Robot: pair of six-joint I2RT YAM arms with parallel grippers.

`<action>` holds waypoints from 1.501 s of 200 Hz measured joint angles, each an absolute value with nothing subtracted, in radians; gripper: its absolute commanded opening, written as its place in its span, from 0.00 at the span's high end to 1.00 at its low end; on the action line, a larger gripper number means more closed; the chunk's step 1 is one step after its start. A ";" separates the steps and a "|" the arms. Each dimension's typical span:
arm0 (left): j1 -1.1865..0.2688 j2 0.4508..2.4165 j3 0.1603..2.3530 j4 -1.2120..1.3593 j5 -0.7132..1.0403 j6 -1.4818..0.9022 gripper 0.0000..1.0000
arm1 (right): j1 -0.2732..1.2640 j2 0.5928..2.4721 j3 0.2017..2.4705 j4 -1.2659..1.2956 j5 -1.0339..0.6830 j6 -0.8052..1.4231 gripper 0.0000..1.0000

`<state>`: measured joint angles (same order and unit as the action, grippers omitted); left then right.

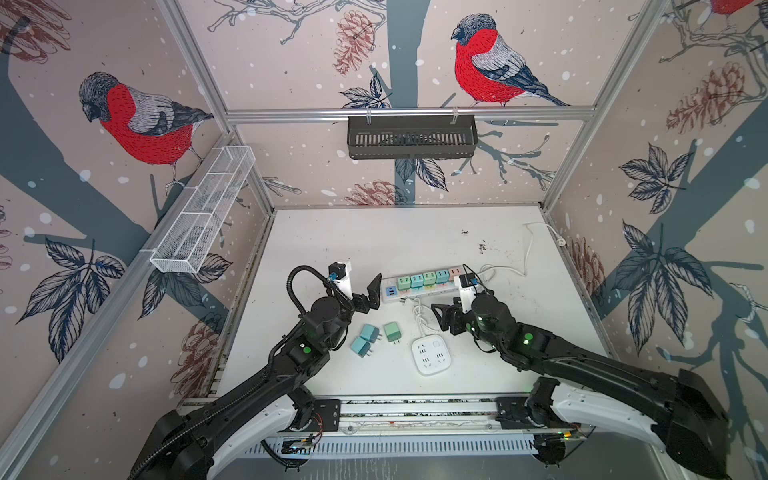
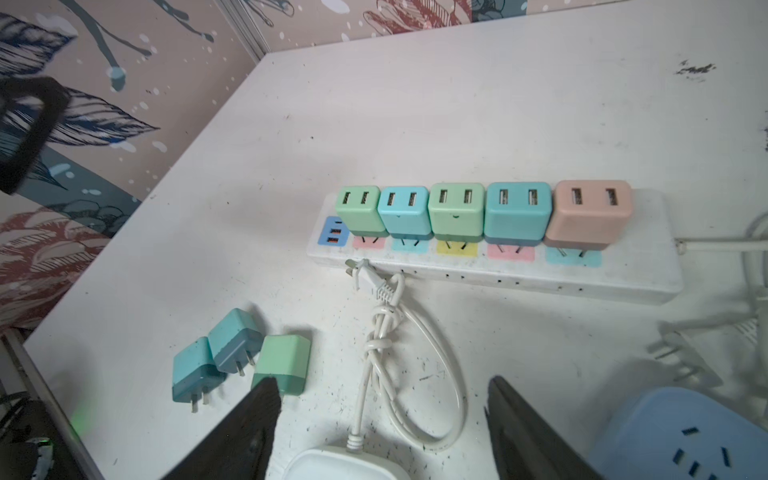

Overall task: Insert the plug
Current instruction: 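Reach the open right gripper over the loose light-green adapter beside the teal ones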

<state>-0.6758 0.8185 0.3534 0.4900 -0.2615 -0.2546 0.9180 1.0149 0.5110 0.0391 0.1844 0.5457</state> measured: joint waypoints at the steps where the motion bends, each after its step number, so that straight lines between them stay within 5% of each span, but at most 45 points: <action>1: -0.676 0.818 0.353 0.491 -0.262 -0.254 0.01 | 0.918 1.020 0.511 0.039 0.184 0.546 0.24; 165: -0.677 0.921 0.381 0.496 -0.210 -0.244 0.01 | 0.978 1.454 0.655 0.038 0.057 0.498 0.28; 217: -0.677 0.929 0.381 0.496 -0.203 -0.247 0.01 | 1.007 1.618 0.746 -0.017 0.094 0.495 0.38; 300: -0.677 0.939 0.382 0.496 -0.203 -0.247 0.01 | 0.993 1.555 0.682 -0.022 0.140 0.502 0.55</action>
